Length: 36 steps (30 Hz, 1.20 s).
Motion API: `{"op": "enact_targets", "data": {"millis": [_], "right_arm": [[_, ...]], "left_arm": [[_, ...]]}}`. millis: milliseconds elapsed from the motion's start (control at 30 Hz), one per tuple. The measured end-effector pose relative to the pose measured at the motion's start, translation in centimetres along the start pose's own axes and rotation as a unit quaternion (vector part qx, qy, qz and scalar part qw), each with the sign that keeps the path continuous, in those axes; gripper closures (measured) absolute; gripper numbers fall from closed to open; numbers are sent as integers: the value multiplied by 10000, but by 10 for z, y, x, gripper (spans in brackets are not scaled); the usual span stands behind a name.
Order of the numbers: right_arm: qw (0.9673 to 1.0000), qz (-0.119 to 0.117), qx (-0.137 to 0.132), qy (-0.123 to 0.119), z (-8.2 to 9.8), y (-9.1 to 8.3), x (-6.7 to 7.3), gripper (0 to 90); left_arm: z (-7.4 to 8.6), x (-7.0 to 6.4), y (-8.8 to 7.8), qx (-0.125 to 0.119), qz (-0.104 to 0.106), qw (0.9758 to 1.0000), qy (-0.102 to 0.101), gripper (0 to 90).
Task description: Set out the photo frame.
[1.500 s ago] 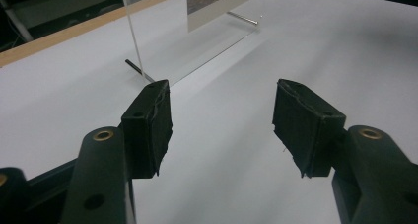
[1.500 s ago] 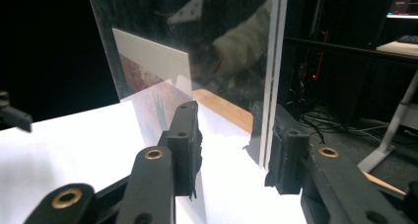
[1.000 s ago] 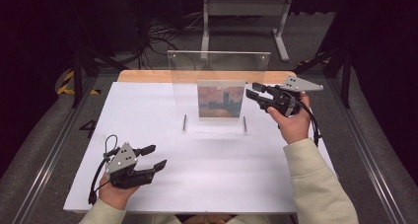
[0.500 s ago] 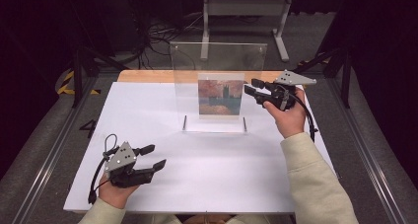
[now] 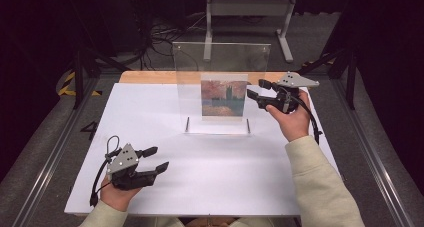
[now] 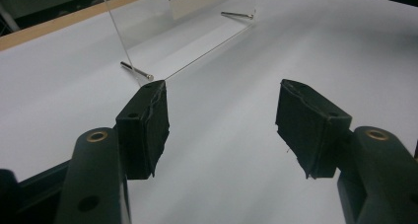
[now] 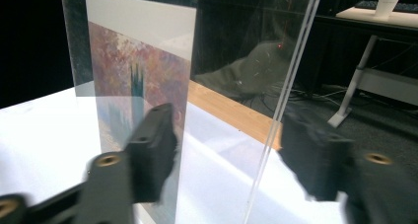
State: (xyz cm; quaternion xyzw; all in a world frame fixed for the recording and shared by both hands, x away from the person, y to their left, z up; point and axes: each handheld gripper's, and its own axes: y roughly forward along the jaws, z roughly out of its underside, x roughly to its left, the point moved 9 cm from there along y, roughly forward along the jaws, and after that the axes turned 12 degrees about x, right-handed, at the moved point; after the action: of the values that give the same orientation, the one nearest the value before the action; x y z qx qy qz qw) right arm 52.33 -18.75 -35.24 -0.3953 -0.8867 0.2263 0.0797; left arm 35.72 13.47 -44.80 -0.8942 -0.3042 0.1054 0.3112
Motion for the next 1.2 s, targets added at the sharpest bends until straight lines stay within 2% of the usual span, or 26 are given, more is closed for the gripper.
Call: {"op": "enact_targets", "data": {"millis": [67, 100, 133, 200, 233, 267, 367, 433, 667, 900, 1200], "right_arm": [[10000, 28, 6, -65, 1, -4, 2, 255], [10000, 28, 6, -65, 1, -4, 2, 255], [9998, 97, 29, -160, 3, -12, 4, 219], [9998, 106, 27, -187, 5, -19, 5, 200], [9998, 106, 27, -187, 5, -19, 5, 200], [9997, 114, 6, -222, 8, -29, 6, 195], [9997, 113, 4, -229, 11, -38, 7, 194], [9997, 100, -22, -234, 15, -52, 8, 192], [9997, 11, -29, -259, 28, -84, 13, 187], [9995, -70, 90, -308, 47, -104, 20, 150], [9995, -162, 129, -230, 73, -114, 26, 68]], "left_arm": [[-1, 0, 0, -20, 12, 10000, -20, 374], [-1, 0, 0, -20, 12, 10000, -20, 374], [-1, 1, -1, -40, 13, 10000, -17, 374], [0, 1, -1, -32, 15, 10000, -5, 373], [0, 2, -2, -21, 8, 10000, -9, 373], [1, 2, -2, -26, 15, 10000, -32, 370], [1, 4, -4, -52, -9, 10000, -46, 367], [1, 5, -4, -40, 4, 10000, -85, 363], [3, 11, -6, -86, -14, 9998, -178, 356], [5, 15, -9, -128, -26, 9996, -244, 347], [6, 18, -10, -168, -10, 9995, -263, 317]]}}
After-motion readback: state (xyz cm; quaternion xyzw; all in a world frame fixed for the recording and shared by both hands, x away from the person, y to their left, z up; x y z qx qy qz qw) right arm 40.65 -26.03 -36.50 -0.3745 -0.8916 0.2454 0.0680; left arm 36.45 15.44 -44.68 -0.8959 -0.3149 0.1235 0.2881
